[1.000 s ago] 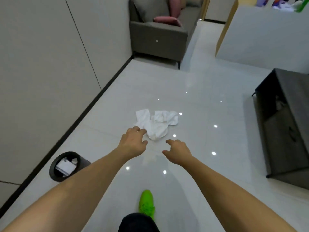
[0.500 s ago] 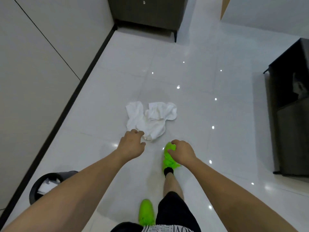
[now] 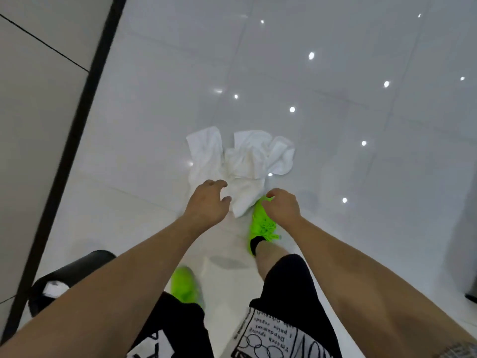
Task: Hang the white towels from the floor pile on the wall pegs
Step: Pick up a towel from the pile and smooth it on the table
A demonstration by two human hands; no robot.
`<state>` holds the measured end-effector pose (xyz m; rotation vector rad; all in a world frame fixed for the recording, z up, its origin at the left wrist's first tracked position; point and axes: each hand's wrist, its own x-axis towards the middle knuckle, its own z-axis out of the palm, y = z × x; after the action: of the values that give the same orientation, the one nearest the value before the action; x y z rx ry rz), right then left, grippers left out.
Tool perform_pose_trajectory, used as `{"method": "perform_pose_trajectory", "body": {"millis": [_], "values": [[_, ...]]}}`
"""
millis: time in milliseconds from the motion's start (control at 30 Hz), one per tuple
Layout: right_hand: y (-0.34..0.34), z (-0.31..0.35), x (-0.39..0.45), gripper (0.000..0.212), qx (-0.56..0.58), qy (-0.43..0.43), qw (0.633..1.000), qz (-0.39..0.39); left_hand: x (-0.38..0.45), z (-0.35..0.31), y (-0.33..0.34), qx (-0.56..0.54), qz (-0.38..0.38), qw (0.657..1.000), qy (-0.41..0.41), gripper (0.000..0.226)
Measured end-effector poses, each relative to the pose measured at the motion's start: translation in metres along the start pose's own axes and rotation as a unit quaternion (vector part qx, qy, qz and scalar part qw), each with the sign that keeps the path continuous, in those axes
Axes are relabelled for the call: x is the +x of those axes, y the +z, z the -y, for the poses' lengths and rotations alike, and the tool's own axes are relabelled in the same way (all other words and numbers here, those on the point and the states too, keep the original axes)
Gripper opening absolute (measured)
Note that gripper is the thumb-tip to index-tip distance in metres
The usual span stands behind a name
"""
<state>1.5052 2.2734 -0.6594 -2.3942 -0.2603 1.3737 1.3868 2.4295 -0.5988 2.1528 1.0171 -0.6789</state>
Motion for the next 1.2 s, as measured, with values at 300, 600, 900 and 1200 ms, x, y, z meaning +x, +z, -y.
{"method": "perform_pose_trajectory", "body": {"millis": [300,600,900,1200], "values": [[0.09,-0.023,0.195,0.015,0.469,0.299,0.83,0.051,0.172,0.06,0.092,-0.008,0.052,0.998,-0.047,0.043],[0.149,-0.045,0.284,0.016,0.666,0.367,0.646,-0.076,0.257,0.126,0.134,0.03,0.116,0.992,-0.04,0.041],[0.062,0.05,0.158,0.01,0.646,0.252,0.701,-0.166,0.187,0.068,0.002,0.063,0.138,0.987,0.052,0.041],[-0.148,0.127,-0.07,0.03,0.611,0.078,0.755,-0.226,0.071,-0.179,-0.177,0.173,0.101,0.93,0.308,0.053]]}}
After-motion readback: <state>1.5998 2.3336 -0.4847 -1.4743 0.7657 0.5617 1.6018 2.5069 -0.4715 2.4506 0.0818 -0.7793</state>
